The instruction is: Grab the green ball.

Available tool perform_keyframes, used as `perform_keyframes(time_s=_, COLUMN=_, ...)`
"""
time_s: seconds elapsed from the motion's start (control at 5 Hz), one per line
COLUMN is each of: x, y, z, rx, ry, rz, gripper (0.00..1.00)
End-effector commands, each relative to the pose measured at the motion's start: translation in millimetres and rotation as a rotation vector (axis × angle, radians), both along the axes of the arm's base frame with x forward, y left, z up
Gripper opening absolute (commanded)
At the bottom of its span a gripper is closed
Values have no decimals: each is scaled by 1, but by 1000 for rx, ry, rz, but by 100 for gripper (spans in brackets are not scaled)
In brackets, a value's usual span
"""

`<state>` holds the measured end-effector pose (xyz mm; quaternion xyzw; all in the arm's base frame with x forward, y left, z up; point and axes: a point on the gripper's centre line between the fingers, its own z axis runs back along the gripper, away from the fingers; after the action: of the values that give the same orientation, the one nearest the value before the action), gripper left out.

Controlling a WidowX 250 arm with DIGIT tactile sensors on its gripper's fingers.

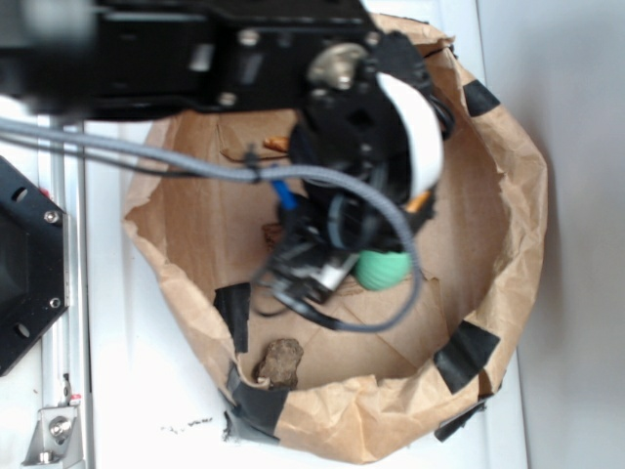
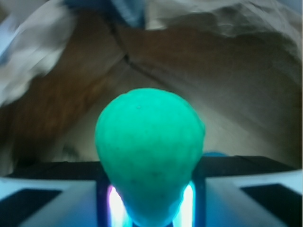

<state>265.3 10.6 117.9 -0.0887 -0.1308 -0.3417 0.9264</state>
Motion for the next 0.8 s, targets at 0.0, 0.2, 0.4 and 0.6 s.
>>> perform_keyframes(time_s=0.0, x=-1, y=19, z=42, rx=168, ry=-41, rz=113, gripper=0)
perform_keyframes(time_s=0.2, x=-10, y=21, z=49, rx=50, ry=13, rz=364, gripper=0)
perform_keyframes(time_s=0.4, x=-28, y=10, z=52, rx=78, ry=132, rz=609, gripper=0)
perform_keyframes(time_s=0.6, x=-54, y=-7, z=57, rx=98, ry=124, rz=862, gripper=0)
